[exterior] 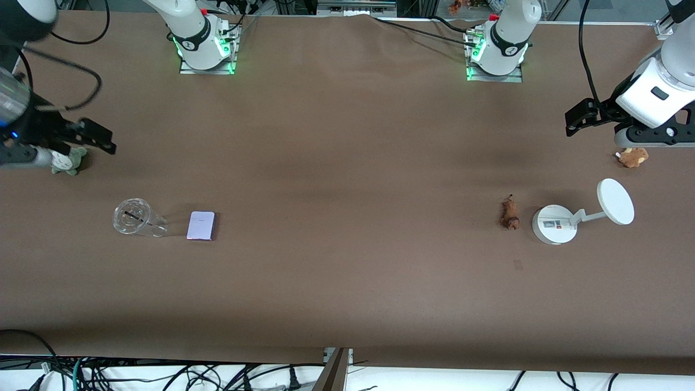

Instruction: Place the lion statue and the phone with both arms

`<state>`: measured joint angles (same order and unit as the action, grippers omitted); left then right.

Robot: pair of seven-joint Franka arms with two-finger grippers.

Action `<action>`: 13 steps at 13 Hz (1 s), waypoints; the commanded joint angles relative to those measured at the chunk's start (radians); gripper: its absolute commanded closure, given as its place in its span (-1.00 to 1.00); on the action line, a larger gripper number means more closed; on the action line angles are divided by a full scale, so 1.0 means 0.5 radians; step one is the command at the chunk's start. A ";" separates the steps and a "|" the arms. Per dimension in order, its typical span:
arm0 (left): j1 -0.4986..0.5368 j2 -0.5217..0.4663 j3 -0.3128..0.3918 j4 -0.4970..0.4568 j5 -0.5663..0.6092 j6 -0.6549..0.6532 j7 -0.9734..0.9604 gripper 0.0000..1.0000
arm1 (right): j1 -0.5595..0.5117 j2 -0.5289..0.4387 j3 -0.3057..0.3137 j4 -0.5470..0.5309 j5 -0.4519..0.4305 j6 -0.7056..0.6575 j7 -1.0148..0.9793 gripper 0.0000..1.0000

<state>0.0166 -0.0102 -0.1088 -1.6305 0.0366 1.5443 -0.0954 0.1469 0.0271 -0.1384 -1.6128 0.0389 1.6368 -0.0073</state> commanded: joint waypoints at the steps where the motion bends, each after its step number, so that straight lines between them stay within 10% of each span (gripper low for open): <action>1: 0.001 -0.035 -0.019 0.003 -0.030 -0.042 0.001 -1.00 | -0.082 -0.122 0.050 -0.103 -0.020 -0.055 0.021 -1.00; 13: -0.009 0.002 -0.025 0.030 -0.021 -0.039 0.022 -1.00 | -0.177 0.029 0.108 0.139 -0.035 -0.325 0.021 -1.00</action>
<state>0.0143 -0.0108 -0.1209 -1.6290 0.0366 1.5396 -0.0946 0.0697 0.0237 -0.0935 -1.5821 0.0328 1.5047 -0.0010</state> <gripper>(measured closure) 0.000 0.000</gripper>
